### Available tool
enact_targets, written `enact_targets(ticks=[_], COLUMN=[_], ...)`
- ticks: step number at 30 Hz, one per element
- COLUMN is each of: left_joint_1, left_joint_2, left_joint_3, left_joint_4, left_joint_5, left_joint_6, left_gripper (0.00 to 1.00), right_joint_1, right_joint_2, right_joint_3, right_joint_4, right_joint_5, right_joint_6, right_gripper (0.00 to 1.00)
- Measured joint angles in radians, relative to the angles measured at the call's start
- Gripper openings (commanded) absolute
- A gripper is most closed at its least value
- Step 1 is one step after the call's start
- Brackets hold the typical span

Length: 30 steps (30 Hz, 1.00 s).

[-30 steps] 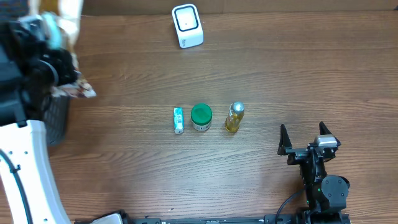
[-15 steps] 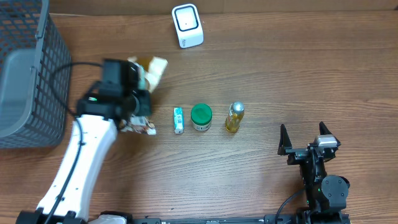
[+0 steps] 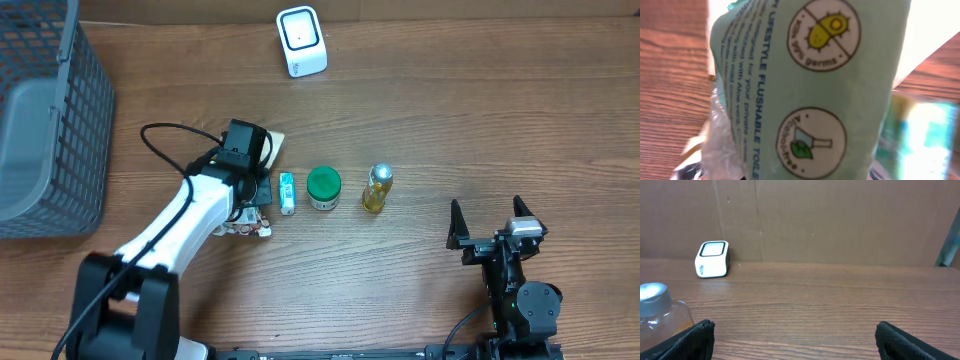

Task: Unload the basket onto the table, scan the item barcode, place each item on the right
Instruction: 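Lift the wipes pack out of the basket and carry it toward the teal packet, then lower the wipes pack onto the table left of the teal packet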

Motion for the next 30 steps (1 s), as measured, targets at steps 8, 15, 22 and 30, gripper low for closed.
enact_targets(ticks=[8, 15, 22, 30], left_joint_1=[0.000, 0.000, 0.000, 0.000], left_joint_2=[0.074, 0.078, 0.078, 0.078], left_joint_3=[0.002, 0.003, 0.027, 0.092], left_joint_4=[0.020, 0.016, -0.043, -0.136], left_joint_5=[-0.026, -0.031, -0.029, -0.026], left_joint_6=[-0.011, -0.019, -0.012, -0.004], left_gripper=[0.49, 0.54, 0.72, 0.73], right_joint_1=[0.000, 0.000, 0.000, 0.000], right_joint_2=[0.000, 0.000, 0.000, 0.000], right_joint_3=[0.000, 0.000, 0.000, 0.000], right_joint_4=[0.000, 0.000, 0.000, 0.000], right_joint_5=[0.000, 0.000, 0.000, 0.000], right_joint_6=[0.000, -0.001, 0.000, 0.000], right_gripper=[1.00, 1.00, 1.00, 1.00])
